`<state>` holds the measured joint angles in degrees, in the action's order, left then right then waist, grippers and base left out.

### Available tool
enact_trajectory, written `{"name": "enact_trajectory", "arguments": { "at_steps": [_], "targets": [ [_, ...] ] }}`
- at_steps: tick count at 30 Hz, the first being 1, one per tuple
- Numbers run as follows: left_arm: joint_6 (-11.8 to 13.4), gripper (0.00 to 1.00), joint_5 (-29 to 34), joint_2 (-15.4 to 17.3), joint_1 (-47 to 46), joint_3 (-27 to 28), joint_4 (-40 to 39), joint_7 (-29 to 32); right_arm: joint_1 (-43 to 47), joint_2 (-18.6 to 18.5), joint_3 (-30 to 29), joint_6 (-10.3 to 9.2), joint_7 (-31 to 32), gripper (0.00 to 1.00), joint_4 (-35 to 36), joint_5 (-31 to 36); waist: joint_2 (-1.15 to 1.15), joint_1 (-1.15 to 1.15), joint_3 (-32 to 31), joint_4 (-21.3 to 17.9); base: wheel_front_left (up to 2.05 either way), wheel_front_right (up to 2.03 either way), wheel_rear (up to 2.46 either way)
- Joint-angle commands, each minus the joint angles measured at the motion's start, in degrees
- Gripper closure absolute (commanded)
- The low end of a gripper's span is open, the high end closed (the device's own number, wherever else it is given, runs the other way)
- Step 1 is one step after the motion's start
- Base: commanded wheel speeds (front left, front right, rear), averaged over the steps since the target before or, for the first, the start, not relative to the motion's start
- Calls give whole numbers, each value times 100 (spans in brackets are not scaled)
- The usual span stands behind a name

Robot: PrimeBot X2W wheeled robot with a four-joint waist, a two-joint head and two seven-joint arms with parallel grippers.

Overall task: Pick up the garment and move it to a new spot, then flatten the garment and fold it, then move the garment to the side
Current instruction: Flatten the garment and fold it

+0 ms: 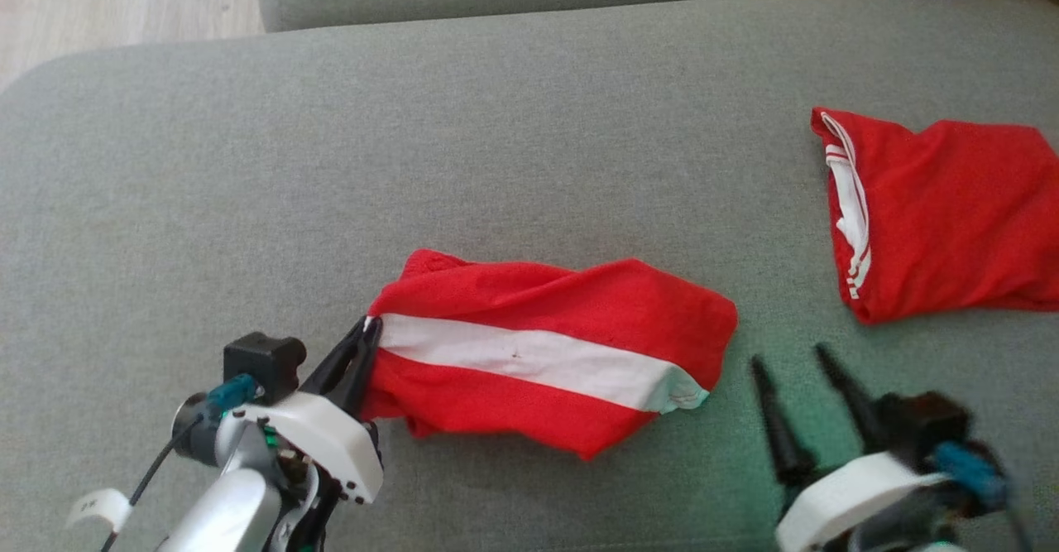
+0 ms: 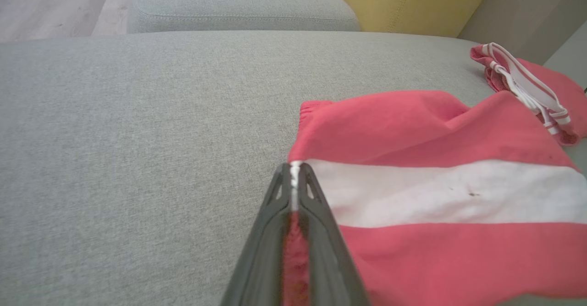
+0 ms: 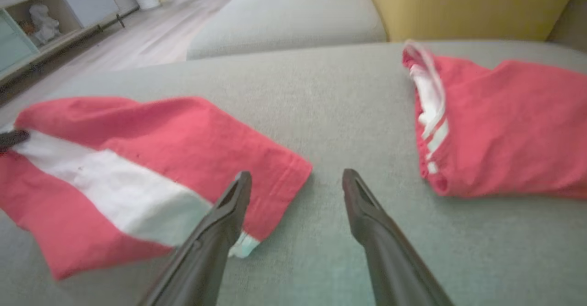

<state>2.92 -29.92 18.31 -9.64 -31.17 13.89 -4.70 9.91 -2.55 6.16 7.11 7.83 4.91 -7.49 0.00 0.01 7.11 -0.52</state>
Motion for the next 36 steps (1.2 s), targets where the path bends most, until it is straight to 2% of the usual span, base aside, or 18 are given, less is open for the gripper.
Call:
{"name": "enact_trajectory", "arguments": {
  "at_steps": [1, 5, 7, 17, 18, 19, 20, 23, 27, 32, 36],
  "targets": [
    [-47, 100, -22, 104, -286, 223, -124, -74, -110, -32, 296, 37, 76, 0, 57, 19, 0, -1, 31, 9, 0, 0, 0],
    [-55, 100, -17, 78, -327, 194, -126, -93, -101, -32, 524, 37, 138, 0, -268, -23, 0, -1, 89, 61, 0, 0, 0],
    [-60, 100, -8, 42, -391, 170, -126, -123, -258, -32, 721, 37, 135, 0, -698, -119, 0, -1, 172, 108, 0, 0, 0],
    [-58, 100, -22, -55, -437, 133, -113, -305, -1055, -32, 957, 37, -163, 0, -1950, -391, 0, -1, 350, 255, 0, 0, 0],
    [-56, 100, -17, -59, -445, 130, -114, -328, -1109, -32, 964, 37, -196, 22, -2029, -422, 0, -1, 363, 279, 0, 0, 0],
    [-50, 100, -18, -65, -446, 133, -115, -354, -1150, -32, 966, 37, -228, 81, -2092, -449, 0, -1, 370, 295, 0, 0, 0],
    [-45, 100, -17, -69, -446, 136, -118, -383, -1172, -32, 956, 37, -250, 100, -2136, -471, 0, -1, 377, 312, 0, 0, 0],
    [-11, 100, 1, -58, -438, 163, -178, -496, -1177, -32, 875, 37, -383, 100, -2077, -471, 0, -1, 370, 348, 0, 0, 0],
    [102, 100, 12, 24, -401, 273, -396, -584, -1133, -32, 764, 37, -469, 100, -1655, -344, 0, -1, 300, 307, 0, 0, 0],
    [303, 100, 61, 246, -447, 460, -907, -495, -1284, -56, 602, 37, -374, 100, -714, -69, 0, -1, 90, 252, 0, 0, 0],
    [501, 100, 203, 457, -657, 614, -1359, -333, -1596, -239, 421, 37, -170, 100, 91, 68, 0, -1, -140, 225, 0, 0, 0]
  ]
}}
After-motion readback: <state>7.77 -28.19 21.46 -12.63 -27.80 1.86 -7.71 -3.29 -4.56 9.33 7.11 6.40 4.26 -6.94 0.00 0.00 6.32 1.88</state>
